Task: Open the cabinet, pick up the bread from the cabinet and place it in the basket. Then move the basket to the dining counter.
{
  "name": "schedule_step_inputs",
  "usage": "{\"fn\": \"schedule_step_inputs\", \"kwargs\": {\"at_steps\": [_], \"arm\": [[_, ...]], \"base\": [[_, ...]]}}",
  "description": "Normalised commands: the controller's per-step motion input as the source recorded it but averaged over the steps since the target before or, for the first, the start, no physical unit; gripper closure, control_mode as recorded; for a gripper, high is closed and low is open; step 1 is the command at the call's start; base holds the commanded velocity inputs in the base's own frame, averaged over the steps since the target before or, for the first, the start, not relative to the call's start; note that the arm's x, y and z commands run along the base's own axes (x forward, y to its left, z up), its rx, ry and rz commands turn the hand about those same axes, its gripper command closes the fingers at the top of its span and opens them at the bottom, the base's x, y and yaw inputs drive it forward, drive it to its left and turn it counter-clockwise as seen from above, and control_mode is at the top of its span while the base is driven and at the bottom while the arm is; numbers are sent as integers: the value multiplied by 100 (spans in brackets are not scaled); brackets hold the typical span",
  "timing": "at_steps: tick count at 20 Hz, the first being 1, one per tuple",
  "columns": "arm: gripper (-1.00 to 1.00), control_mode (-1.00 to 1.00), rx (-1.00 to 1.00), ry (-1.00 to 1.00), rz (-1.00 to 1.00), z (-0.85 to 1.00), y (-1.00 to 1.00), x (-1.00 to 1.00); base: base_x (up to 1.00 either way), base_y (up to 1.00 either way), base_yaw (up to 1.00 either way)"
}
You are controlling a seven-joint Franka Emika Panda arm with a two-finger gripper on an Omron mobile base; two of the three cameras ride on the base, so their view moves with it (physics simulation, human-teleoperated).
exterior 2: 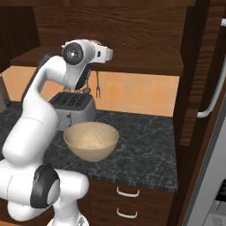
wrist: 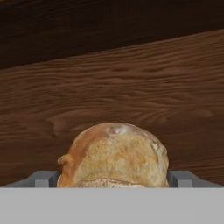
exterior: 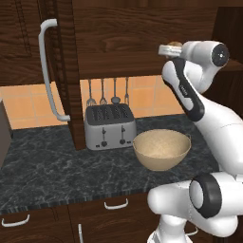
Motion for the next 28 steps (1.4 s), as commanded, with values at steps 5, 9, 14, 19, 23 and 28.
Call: {"fn": "schedule_step_inputs", "kwargs": {"at_steps": [5, 9, 14, 19, 23, 28], "arm": [[100, -100, 0, 13, 17, 27, 0, -100], [100, -100, -1, 22, 9, -22, 0, -100], [100, -100, -4, 24, 3, -47, 11, -100], [100, -100, -7, 31, 1, -98, 37, -65], [100, -100, -6, 48, 8, -100, 2, 44], [100, -100, -12, 49, 10, -100, -4, 72]], "base": [[0, 0, 0], [0, 0, 0], [0, 0, 0], [0, 0, 0], [0, 0, 0], [0, 0, 0]]}}
